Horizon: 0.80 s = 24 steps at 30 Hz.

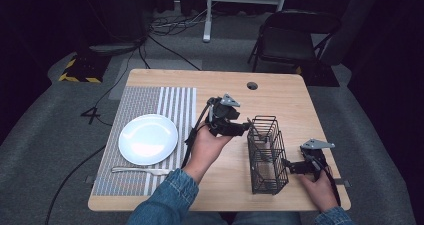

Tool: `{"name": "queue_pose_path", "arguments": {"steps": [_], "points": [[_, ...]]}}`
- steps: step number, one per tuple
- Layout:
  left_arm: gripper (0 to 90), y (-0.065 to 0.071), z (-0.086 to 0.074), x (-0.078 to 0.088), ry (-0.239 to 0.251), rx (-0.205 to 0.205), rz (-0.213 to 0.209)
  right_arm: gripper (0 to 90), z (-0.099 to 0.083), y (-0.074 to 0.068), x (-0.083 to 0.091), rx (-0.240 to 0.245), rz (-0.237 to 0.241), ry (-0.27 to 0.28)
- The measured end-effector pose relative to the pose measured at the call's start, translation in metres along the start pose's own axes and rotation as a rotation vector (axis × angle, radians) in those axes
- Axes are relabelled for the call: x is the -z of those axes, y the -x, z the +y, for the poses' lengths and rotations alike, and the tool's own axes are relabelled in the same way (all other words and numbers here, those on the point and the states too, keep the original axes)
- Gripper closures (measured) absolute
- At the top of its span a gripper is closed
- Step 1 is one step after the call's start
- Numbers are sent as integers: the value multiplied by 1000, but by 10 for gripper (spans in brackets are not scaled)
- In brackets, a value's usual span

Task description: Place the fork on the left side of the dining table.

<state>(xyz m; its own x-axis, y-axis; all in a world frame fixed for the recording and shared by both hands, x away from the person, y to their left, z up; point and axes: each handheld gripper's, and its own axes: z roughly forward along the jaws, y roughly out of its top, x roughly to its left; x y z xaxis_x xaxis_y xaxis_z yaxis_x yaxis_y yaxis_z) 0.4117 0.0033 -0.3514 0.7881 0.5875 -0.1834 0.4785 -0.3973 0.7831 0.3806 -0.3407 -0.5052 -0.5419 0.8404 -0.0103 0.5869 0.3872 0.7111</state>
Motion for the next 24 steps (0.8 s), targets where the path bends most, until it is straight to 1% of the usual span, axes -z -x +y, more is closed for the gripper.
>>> {"name": "queue_pose_path", "arguments": {"steps": [1, 2, 4, 5, 7, 8, 10, 12, 14, 15, 16, 17, 19, 20, 22, 23, 24], "points": [[454, -1, 1, -3, -2, -6, 8, 15, 0, 0, 0, 0, 0, 0], [458, -2, 1, -5, -3, -4, 12, 18, 0, 0, 0, 0, 1, 0], [464, -3, 2, -11, -9, 0, 8, 26, 0, 0, 0, 2, 5, 4], [470, -3, 2, -11, -9, 0, 8, 26, 0, 0, 0, 2, 5, 4], [492, -4, 3, -18, -11, 12, 0, 34, 0, 0, 1, 4, 7, 5], [511, -4, 3, -19, -14, 11, -5, 37, 0, 0, 1, 5, 7, 7], [551, -4, 3, -21, -15, 14, -4, 44, -1, -1, 1, 6, 8, 9], [567, -4, 4, -21, -15, 20, -8, 49, -1, -1, 1, 8, 9, 11], [629, -5, 5, -19, -19, 24, -10, 58, -1, -1, 1, 10, 13, 13], [657, -4, 6, -17, -20, 16, 5, 62, -1, -1, 2, 12, 15, 13], [685, -4, 6, -17, -20, 16, 5, 62, -1, -1, 2, 12, 15, 13], [710, -4, 8, -15, -18, 12, 16, 64, -1, -1, 2, 14, 16, 13], [759, -4, 9, -14, -24, 9, 17, 66, -1, -1, 2, 15, 16, 13], [767, -4, 10, -15, -34, 10, 18, 69, -1, -1, 2, 17, 17, 15], [765, -4, 11, -16, -34, 13, 15, 70, -1, -1, 2, 18, 17, 15], [760, -5, 12, -17, -31, 29, 9, 70, -1, -1, 2, 18, 18, 15], [753, -5, 12, -17, -31, 29, 9, 70, -1, -1, 2, 17, 17, 15]]}}
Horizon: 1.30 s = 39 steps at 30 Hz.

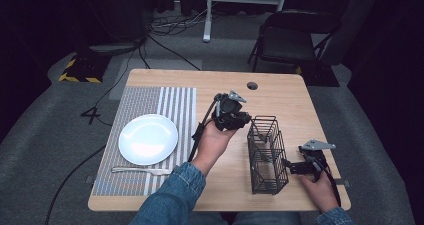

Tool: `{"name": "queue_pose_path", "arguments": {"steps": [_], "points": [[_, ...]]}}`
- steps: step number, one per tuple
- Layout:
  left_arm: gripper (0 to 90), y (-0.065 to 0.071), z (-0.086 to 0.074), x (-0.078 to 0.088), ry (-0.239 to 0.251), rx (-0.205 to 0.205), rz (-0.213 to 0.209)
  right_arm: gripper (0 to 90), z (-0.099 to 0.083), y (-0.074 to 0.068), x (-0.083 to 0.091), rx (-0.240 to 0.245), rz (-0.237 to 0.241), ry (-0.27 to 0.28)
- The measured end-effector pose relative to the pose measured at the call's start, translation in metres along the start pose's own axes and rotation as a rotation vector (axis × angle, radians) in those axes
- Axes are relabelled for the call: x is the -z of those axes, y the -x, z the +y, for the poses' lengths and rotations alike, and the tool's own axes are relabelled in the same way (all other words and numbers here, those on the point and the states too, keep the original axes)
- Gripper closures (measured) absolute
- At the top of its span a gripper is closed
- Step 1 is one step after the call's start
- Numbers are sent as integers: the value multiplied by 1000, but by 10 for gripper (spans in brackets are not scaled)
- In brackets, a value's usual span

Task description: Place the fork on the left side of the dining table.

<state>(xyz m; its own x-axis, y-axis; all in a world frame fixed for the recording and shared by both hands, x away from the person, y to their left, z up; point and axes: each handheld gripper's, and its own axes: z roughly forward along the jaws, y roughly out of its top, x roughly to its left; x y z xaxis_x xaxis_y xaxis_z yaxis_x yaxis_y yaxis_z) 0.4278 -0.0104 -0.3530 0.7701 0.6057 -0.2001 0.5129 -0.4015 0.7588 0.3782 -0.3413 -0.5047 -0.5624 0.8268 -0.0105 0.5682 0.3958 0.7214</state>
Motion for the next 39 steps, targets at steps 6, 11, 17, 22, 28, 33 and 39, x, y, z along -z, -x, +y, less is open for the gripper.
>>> {"name": "queue_pose_path", "arguments": {"steps": [6, 11, 17, 22, 28, 33, 39], "points": [[767, 1, 5, -4, -9, 5, 4, 74, 0, 0, 0, 1, 1, 2], [779, 2, 8, -4, -18, 17, -1, 79, 0, 0, 0, 1, 2, 5], [837, 5, 11, -2, -11, 35, -39, 83, 0, 0, 0, 4, 2, 6], [858, 13, 17, 1, -11, -5, -22, 84, 0, 0, 0, 4, 2, 6], [858, 20, 25, 11, 2, -32, -27, 88, 0, -1, 1, 4, 2, 5], [858, 22, 31, 19, 14, -40, -29, 89, -1, -1, 1, 3, 1, 5], [858, 26, 38, 33, 33, -51, -33, 89, -1, -1, 1, 3, 1, 5]]}}
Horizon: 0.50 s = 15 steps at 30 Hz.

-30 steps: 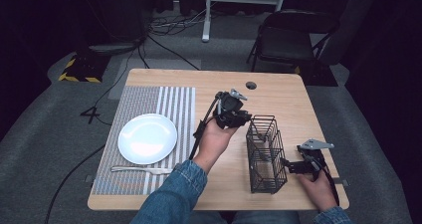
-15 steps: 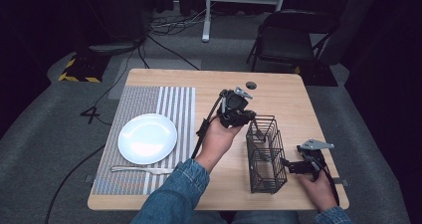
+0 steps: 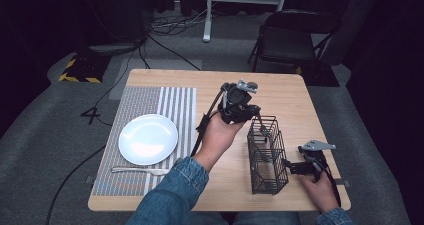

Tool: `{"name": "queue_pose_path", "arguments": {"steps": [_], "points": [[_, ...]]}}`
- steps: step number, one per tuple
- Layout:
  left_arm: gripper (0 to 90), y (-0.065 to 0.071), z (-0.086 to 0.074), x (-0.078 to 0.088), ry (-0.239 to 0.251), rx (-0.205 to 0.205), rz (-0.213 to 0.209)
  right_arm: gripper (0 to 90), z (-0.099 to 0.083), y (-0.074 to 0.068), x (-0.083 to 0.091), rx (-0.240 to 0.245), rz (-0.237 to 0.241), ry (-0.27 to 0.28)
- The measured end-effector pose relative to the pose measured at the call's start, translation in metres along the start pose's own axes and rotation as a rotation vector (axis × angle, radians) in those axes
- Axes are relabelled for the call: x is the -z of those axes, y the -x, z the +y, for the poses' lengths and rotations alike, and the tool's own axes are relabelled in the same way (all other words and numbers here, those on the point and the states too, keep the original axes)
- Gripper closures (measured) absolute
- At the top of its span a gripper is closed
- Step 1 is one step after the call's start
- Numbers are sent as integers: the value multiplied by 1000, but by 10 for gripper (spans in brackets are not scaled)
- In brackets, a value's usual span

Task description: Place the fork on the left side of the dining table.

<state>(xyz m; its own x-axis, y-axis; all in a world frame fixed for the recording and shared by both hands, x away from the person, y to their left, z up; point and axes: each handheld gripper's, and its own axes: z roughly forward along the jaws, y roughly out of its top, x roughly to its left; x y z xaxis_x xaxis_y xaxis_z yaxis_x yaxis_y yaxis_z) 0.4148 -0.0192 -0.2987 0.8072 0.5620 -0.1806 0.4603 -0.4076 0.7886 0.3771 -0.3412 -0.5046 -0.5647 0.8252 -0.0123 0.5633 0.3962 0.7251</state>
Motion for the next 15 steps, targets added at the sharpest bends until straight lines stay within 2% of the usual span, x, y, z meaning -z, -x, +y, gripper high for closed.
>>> {"name": "queue_pose_path", "arguments": {"steps": [15], "points": [[858, 0, 14, 33, 42, -4, -11, 89, 0, 0, 0, 0, 0, 0]]}}
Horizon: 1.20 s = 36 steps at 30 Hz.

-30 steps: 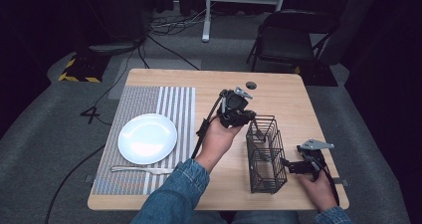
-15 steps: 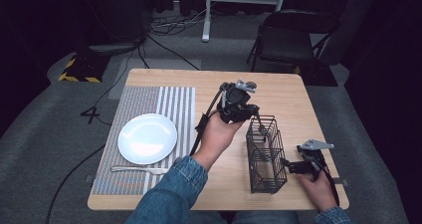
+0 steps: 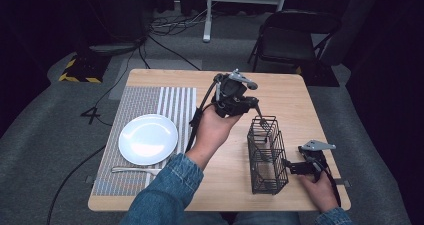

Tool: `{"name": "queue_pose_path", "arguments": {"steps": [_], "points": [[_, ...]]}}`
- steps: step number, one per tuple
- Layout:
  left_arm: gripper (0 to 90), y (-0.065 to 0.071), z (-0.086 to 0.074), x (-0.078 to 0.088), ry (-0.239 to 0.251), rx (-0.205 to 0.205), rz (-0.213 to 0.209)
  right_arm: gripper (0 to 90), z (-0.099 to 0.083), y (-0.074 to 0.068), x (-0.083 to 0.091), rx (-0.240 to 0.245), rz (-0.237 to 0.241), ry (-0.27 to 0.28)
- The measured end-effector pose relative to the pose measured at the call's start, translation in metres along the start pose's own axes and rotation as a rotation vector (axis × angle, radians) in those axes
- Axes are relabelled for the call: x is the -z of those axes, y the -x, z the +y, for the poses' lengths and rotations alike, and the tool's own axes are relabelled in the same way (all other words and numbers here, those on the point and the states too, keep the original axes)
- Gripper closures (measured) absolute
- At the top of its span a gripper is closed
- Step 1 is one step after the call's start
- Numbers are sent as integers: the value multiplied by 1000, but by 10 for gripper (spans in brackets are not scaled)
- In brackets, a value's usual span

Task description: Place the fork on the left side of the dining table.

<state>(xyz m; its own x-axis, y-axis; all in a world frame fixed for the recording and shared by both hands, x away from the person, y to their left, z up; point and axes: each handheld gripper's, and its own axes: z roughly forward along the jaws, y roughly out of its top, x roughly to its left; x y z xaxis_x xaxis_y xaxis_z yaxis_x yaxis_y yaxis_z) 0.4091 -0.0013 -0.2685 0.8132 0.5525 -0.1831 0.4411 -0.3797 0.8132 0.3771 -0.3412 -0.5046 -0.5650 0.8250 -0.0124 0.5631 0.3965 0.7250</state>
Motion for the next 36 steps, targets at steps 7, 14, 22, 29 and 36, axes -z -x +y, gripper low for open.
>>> {"name": "queue_pose_path", "arguments": {"steps": [7, 14, 22, 29, 36], "points": [[858, -4, 4, 22, 34, 2, 10, 89, 0, 0, 0, 0, 0, 0], [858, -9, 2, 38, 56, 7, 10, 90, 0, 0, 0, -3, -2, 1], [857, -25, -6, 69, 110, 37, 57, 90, 0, -1, 0, -4, -3, 1], [857, -41, -19, 88, 143, 76, 106, 91, 0, -1, 0, -6, -4, 0], [857, -63, -31, 106, 153, 116, 174, 91, 0, -1, 0, -7, -6, 1]]}}
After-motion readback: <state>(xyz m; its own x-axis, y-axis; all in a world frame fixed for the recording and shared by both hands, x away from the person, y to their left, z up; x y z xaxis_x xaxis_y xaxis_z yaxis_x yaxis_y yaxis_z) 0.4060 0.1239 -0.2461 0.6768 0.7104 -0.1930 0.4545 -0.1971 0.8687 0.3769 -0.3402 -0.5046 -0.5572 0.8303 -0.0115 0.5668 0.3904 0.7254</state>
